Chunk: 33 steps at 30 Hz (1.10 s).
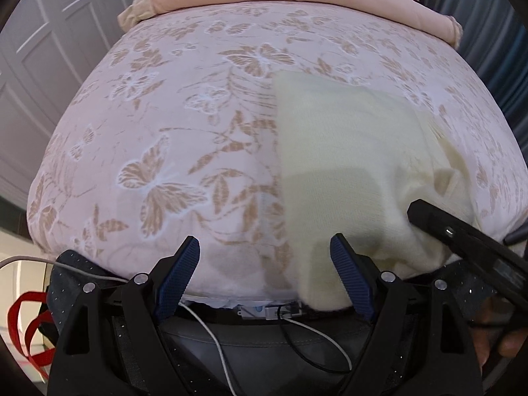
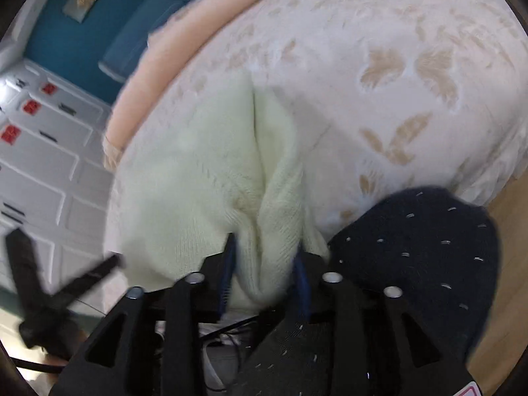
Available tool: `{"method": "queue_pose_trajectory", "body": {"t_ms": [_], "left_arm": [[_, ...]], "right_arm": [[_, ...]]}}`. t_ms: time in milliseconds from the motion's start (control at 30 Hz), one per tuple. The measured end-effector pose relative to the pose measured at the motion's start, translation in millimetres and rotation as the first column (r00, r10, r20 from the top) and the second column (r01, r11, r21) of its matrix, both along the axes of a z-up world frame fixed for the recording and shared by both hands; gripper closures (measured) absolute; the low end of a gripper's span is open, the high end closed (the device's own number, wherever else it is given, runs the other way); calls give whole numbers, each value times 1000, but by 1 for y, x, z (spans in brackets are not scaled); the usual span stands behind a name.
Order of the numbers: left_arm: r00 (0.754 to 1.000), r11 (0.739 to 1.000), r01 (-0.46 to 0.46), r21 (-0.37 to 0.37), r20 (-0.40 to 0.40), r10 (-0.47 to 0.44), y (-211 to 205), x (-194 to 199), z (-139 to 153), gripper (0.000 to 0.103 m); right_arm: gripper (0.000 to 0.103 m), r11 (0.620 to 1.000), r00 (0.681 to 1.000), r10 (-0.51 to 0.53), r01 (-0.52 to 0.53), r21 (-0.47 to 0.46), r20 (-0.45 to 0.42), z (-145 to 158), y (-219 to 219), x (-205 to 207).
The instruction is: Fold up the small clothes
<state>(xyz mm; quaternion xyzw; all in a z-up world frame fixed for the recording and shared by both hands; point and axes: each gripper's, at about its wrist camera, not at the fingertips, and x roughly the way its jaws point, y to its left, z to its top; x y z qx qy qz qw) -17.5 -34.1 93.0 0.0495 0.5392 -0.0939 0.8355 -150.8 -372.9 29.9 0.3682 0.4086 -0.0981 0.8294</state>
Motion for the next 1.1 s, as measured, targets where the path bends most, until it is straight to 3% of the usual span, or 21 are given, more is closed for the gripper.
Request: {"method": "queue_pose_trajectory", "body": {"t_ms": [100, 233, 333, 500, 533, 567, 600, 633, 700, 733, 800, 833, 867, 900, 933, 1000, 1100], "left_arm": [[1000, 999, -17, -34, 25, 18, 5, 2, 12, 24], [998, 993, 25, -117, 60, -18, -9, 3, 26, 24], [994, 985, 99, -144, 54, -92, -37, 3, 22, 24], [979, 973, 204, -111, 15, -204, -92, -1, -5, 24], [977, 971, 214, -108, 15, -214, -98, -2, -7, 24], [976, 970, 219, -103, 21, -218, -102, -3, -8, 24], [974, 969, 227, -94, 31, -225, -106, -5, -8, 24], [972, 969, 236, -79, 39, -233, -109, -6, -9, 24], [969, 968, 246, -57, 43, -244, -113, -8, -12, 23], [969, 968, 247, -53, 40, -245, -115, -9, -13, 22], [970, 969, 241, -50, 31, -240, -116, -8, -16, 21], [971, 970, 240, -49, 29, -239, -115, -8, -16, 20], [970, 969, 242, -43, 28, -241, -116, -9, -17, 20], [970, 969, 244, -39, 27, -243, -116, -8, -17, 19], [970, 969, 244, -34, 27, -243, -116, -8, -17, 19], [971, 970, 240, -30, 26, -239, -116, -9, -18, 18], [973, 972, 230, -39, 28, -229, -114, -9, -14, 18]], "right_arm": [[61, 996, 1000, -16, 18, -91, 26, 25, -7, -13], [61, 999, 995, 38, -36, -16, 94, 36, -21, 1], [59, 991, 989, 108, -114, 63, 98, 24, -27, 33], [52, 965, 977, 211, -209, 162, 0, -18, -13, 87], [54, 963, 976, 219, -213, 162, -17, -22, -11, 92], [63, 963, 972, 235, -229, 141, -23, -21, -6, 95], [88, 956, 964, 267, -267, 118, 19, -11, -1, 96], [88, 958, 961, 268, -273, 84, 66, 3, 1, 92], [90, 960, 928, 266, -279, 12, 259, 51, 4, 73], [90, 962, 915, 266, -274, -17, 303, 64, 4, 68], [90, 964, 932, 261, -239, -112, 251, 59, 6, 68], [89, 959, 953, 261, -236, -159, 156, 42, 6, 76], [89, 948, 964, 266, -262, -179, -4, 7, 5, 90], [88, 952, 962, 253, -267, -149, -104, -22, 1, 96], [86, 966, 971, 225, -233, -111, -85, -29, -3, 91], [86, 979, 982, 184, -187, -79, -41, -11, -5, 82], [85, 973, 993, 118, -118, -197, -12, 28, 0, 55]]}}
